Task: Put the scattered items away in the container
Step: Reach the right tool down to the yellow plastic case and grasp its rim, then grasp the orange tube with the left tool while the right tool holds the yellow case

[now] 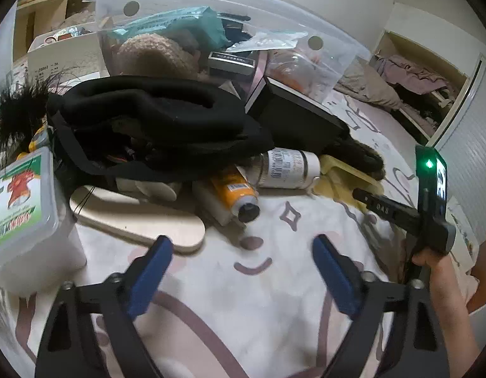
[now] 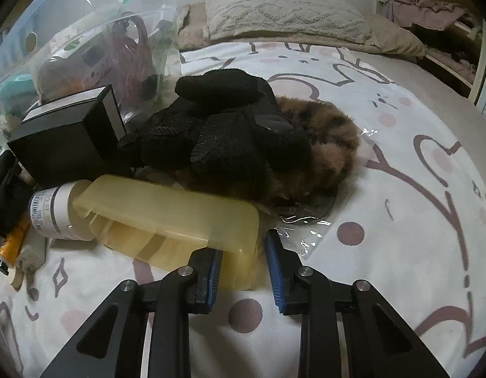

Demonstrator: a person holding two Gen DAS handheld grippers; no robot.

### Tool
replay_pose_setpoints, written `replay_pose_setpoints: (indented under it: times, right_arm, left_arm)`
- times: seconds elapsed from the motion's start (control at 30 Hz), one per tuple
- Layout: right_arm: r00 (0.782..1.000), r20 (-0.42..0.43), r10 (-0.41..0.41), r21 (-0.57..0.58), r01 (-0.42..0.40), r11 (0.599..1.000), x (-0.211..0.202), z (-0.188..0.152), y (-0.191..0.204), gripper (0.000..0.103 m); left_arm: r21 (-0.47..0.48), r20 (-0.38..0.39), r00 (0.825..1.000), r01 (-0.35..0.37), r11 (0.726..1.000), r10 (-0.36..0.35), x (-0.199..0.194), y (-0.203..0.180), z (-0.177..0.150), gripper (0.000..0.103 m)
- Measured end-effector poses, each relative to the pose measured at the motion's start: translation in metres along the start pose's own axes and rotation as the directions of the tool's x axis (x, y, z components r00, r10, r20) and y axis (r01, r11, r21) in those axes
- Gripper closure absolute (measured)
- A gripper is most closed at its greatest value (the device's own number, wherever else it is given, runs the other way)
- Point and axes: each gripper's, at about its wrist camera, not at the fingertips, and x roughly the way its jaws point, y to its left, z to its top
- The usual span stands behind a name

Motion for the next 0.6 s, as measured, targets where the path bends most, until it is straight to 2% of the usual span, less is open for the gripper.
replay_pose_setpoints:
  times: [0.07,0.17,0.23,0.4,0.5,0.6]
  right_arm:
    - [1.0,0.02,0.006,0.003,-0.006,1.0,-0.002,-0.003,0.0,0.075]
    - [0.999,0.031,0.028,0.019,-0.029,0.999,-0.002,-0.005,-0.003,0.075]
    - [0.998,0.038,0.047,0.034,-0.048,0.998,-0.002,-0.006,-0.006,0.075]
    - [0.997,0.053,0.052,0.042,-0.054,0.998,-0.001,-0.006,-0.007,0.082]
    - [0.997,0.055,0.049,0.04,-0.051,0.998,-0.001,-0.005,-0.007,0.091]
    - [0.996,0.06,0.059,0.048,-0.062,0.997,-0.002,-0.006,-0.008,0.094]
  left_arm:
    - [0.006,0.001,1.0,0.001,1.0,-0.001,0.005,-0.001,0.003,0.025]
    - [0.007,0.003,1.0,0.003,1.0,-0.003,0.011,-0.004,0.007,0.043]
    - [0.005,0.001,1.0,0.001,1.0,-0.001,0.015,-0.005,0.01,0.058]
    - [-0.011,0.005,1.0,0.003,1.0,-0.003,0.019,-0.005,0.016,0.08]
    - [-0.022,0.005,1.0,0.021,1.0,-0.021,0.017,-0.002,0.015,0.08]
    - [-0.024,0.003,1.0,0.028,0.999,-0.028,0.011,0.0,0.012,0.083]
